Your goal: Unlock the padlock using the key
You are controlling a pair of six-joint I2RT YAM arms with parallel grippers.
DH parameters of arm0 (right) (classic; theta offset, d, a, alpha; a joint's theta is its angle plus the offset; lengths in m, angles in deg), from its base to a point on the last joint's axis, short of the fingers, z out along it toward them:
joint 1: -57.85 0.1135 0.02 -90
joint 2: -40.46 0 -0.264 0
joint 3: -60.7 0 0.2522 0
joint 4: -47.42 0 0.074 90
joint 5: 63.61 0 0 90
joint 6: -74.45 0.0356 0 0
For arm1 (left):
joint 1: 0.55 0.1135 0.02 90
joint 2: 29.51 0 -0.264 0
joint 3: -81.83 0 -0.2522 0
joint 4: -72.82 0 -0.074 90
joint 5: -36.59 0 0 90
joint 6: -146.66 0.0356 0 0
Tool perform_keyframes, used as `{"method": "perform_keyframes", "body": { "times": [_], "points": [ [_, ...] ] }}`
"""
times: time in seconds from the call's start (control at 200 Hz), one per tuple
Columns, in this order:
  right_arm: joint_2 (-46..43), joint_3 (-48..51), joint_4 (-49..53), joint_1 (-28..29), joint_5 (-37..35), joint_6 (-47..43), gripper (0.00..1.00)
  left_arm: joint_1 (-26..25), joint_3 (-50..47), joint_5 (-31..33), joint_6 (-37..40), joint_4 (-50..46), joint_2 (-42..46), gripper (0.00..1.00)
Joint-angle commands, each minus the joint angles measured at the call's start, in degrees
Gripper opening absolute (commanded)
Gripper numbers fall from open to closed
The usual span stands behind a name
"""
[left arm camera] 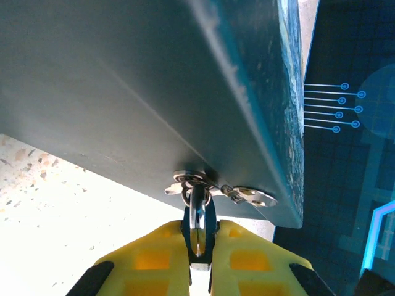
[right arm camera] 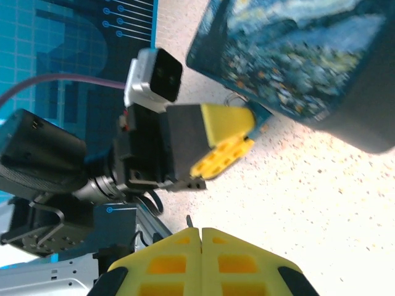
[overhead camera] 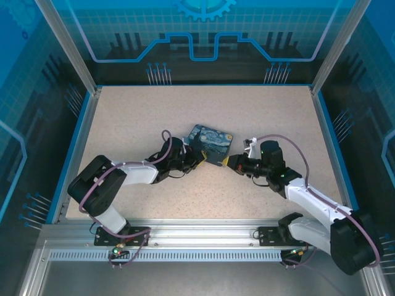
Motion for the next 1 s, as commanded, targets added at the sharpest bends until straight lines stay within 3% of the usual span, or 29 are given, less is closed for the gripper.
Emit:
{"method": "perform_keyframes", "body": {
  "times": [0.0,0.68,0.995],
  "points": [
    [0.21,2.25,-2.51,1.68,-2.94,1.85,0.0,1.14,1.63,-4.09,-0.93,2.05,0.15,0.0],
    [3.95,1.98,-9.31,1.34,-4.58,1.94,0.0,1.6,5.72,-9.27,-6.97,6.99,1.63,0.0],
    [6.85,-0.88,-14.21,0.07,-4.35,13.78,0.0,3.16,3.95,-9.13,-8.51,12.41,3.53,0.0]
  ]
}}
